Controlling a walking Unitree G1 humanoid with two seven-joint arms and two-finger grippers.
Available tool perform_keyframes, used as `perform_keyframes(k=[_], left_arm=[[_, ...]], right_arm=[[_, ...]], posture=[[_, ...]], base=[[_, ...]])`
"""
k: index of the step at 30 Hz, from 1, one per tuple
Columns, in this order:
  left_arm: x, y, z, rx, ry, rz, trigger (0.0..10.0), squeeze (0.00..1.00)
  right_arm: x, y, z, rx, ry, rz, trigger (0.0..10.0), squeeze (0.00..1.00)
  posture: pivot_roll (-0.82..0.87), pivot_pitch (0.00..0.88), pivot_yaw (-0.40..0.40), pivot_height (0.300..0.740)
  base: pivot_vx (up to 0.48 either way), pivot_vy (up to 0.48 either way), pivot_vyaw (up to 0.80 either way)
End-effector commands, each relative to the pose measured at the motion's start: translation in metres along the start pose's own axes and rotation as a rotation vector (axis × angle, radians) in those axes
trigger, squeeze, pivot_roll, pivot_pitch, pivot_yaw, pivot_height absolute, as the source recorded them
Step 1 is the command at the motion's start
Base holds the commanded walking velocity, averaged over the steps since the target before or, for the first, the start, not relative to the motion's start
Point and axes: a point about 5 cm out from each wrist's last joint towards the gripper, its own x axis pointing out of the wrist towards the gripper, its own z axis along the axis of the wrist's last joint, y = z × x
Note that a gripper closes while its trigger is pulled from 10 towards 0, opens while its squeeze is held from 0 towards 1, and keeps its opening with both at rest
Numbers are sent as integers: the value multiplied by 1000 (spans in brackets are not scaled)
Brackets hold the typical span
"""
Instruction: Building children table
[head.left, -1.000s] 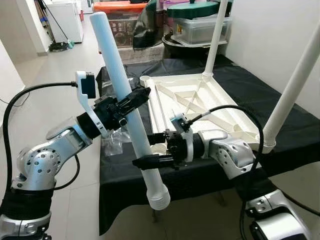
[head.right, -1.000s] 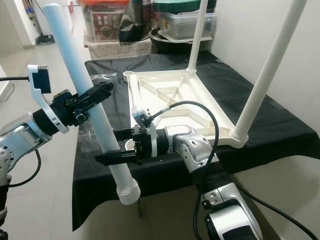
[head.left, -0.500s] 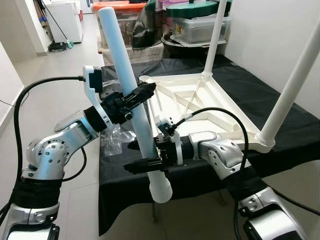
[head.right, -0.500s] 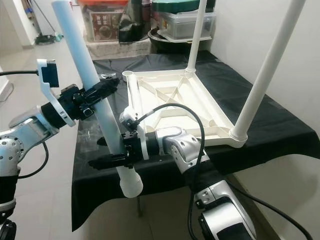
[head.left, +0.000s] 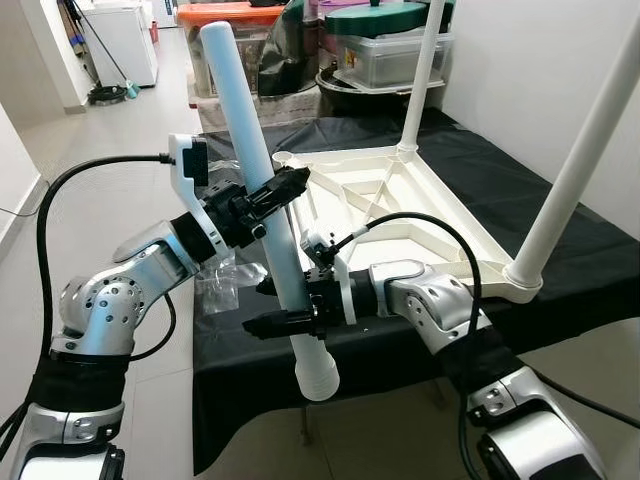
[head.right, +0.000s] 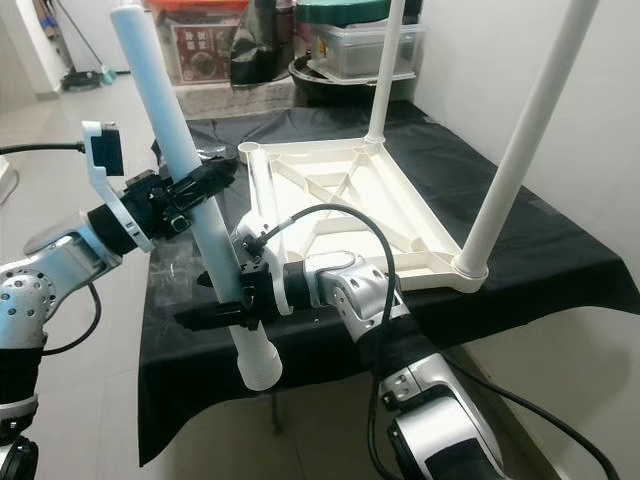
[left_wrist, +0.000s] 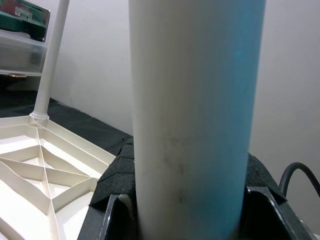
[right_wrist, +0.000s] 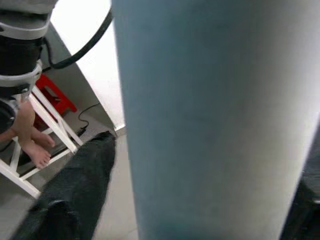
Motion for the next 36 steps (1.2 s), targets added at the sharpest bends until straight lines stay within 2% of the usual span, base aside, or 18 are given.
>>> perform_keyframes(k=[1, 2, 23, 24, 29, 36], left_arm=[[7, -7, 8, 10, -37, -57, 10000, 0], [7, -7, 8, 9, -40, -55, 10000, 0], [7, -4, 5, -14, -32, -32, 10000, 0], [7, -5, 4, -24, -28, -39, 10000, 1000], [4, -8, -1, -28, -19, -65, 10000, 1000], [-2, -7, -3, -33, -38, -41, 10000, 1000]], right_arm=[[8, 3, 4, -22, 4, 18, 4078, 0], [9, 3, 4, -22, 1, 16, 0, 0], [13, 1, 4, -24, -18, -10, 0, 0], [13, 0, 5, -24, -24, -15, 0, 0], [10, -2, 5, -23, -36, -32, 0, 0], [3, -6, 9, -27, -54, -58, 0, 0]], posture=[[18, 19, 12, 740], [18, 19, 12, 740], [-4, 7, 20, 740], [-4, 7, 20, 740], [-3, 0, 19, 740], [-6, 0, 21, 740]], base=[[0, 0, 0], [0, 0, 0], [0, 0, 0], [0, 0, 0], [0, 0, 0], [0, 0, 0]])
